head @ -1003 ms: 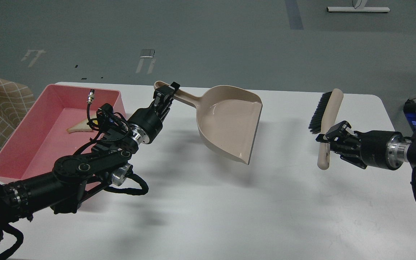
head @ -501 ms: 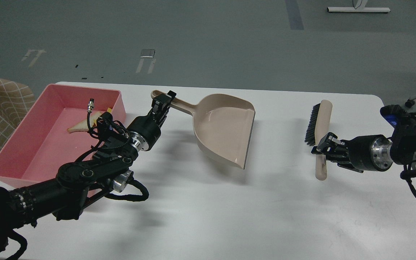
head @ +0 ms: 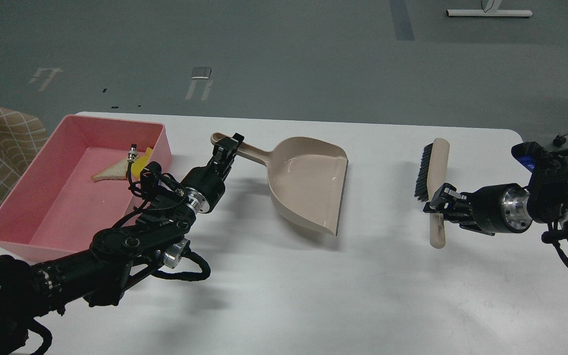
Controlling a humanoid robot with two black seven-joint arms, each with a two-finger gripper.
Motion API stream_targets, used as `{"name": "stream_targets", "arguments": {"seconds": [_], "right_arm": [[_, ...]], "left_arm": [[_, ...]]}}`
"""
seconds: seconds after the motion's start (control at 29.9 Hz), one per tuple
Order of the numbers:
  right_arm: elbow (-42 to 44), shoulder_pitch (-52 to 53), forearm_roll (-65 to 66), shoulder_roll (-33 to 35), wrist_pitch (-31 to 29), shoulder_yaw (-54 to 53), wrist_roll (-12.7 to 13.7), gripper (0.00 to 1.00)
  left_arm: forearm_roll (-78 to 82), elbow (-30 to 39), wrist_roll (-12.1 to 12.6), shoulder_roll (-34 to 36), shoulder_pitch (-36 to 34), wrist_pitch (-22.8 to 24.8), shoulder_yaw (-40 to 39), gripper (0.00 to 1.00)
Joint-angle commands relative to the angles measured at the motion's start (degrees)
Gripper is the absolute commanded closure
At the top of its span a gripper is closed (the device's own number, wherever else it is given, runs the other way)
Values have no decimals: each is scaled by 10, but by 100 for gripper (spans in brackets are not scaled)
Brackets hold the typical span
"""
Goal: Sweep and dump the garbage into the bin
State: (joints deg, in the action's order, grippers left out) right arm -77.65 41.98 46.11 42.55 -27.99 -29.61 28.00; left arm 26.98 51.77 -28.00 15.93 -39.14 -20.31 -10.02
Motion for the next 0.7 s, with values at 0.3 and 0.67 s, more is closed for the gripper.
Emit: {"name": "stream_targets", "arguments": {"seconds": [0.3,0.67], "right_arm": [[17,0,1,-13,0,5,0,88],[29,1,2,-21,0,5,0,60]], "left_arm": [[0,-23,0,-13,4,0,-1,100],[-1,-26,0,-13,5,0,-3,100]]}}
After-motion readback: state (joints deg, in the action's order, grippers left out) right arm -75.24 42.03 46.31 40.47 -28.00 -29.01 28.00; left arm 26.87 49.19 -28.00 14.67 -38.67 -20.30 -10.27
